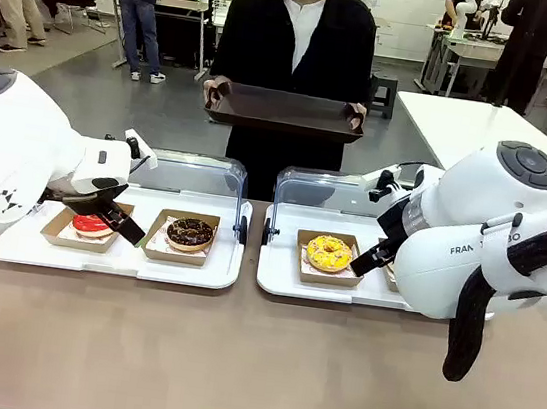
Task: Provide the desired donut to the person.
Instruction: Pick up and lift the Paper togo box containing the Donut pointed at by the person.
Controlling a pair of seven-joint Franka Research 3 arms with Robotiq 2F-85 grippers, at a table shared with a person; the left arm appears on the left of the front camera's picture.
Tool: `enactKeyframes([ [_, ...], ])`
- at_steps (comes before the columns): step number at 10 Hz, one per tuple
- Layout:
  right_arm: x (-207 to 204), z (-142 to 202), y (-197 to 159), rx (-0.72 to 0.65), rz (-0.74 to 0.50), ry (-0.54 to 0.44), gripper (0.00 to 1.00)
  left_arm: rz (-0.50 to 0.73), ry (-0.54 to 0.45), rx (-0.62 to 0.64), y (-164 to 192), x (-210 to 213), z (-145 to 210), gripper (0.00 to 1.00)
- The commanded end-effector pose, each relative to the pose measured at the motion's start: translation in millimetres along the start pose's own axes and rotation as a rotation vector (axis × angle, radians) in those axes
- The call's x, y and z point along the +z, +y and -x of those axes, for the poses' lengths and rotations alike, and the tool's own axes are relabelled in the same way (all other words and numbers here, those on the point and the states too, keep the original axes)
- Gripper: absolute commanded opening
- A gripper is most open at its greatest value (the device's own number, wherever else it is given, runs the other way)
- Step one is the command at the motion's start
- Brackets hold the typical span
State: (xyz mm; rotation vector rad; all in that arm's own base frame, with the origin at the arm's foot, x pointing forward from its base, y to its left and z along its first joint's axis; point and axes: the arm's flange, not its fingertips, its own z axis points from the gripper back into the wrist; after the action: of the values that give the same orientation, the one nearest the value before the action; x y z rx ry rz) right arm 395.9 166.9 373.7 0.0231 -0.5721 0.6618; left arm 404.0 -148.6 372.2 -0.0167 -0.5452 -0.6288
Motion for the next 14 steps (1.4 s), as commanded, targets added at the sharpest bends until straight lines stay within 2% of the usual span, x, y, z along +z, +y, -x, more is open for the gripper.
enactKeyframes([
  [1,0.0,0.0,0.0,0.000,0.000,0.000,1.00,0.000,0.000,0.000,-0.1,0.0,0.1,1.00],
  [14,0.0,0.0,0.0,0.000,0.000,0.000,1.00,0.000,0.000,0.000,-0.1,0.0,0.1,1.00],
])
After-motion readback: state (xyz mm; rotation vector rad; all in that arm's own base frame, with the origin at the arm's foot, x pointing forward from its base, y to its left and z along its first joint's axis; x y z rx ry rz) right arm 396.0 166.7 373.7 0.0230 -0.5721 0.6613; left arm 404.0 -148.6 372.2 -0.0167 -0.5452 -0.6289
